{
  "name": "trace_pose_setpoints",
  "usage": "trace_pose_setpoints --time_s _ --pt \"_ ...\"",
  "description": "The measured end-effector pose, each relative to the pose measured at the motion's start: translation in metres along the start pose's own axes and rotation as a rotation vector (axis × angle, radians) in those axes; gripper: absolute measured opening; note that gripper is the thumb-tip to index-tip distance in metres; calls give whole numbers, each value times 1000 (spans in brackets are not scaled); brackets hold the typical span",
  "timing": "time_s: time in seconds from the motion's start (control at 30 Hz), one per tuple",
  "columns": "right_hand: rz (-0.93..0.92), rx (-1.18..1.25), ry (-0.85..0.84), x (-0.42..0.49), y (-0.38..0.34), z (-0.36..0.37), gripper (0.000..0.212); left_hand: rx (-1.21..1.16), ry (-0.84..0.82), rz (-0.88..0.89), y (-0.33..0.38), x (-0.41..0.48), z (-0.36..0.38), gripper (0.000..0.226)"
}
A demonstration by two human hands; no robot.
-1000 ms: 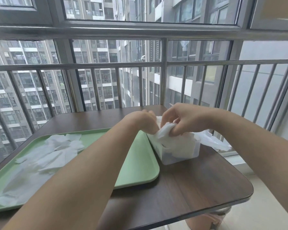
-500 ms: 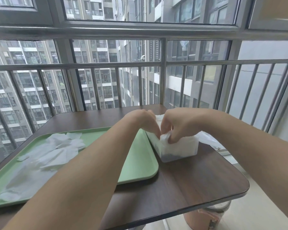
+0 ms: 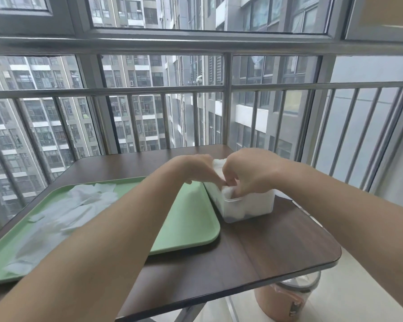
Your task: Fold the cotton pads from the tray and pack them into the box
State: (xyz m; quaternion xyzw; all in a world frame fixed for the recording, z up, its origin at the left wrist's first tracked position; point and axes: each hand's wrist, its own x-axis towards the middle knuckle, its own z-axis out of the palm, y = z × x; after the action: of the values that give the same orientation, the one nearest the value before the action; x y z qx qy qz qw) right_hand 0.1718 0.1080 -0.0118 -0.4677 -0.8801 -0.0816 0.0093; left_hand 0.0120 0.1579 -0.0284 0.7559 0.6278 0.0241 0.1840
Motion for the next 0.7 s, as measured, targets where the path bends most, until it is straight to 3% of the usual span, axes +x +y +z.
trace_pose_setpoints --time_s 0.07,0.17,0.2,0.27,0.43,0.7 --pt "16 79 -75 -3 2 -5 22 -208 2 32 -9 -14 -6 59" --pt "42 216 -147 -7 2 -16 5 -375 81 58 -32 -36 -11 39" --pt "54 259 -117 -6 0 -18 14 -410 122 64 -42 -45 -13 35" --pt "74 366 -20 -4 -4 -19 26 -430 182 58 -58 -60 -15 38" --pt "-1 489 120 8 -44 -17 22 -418 243 51 -100 -98 -23 30" --pt "-200 566 -21 65 -150 -2 24 -382 448 -17 -166 -166 -35 9"
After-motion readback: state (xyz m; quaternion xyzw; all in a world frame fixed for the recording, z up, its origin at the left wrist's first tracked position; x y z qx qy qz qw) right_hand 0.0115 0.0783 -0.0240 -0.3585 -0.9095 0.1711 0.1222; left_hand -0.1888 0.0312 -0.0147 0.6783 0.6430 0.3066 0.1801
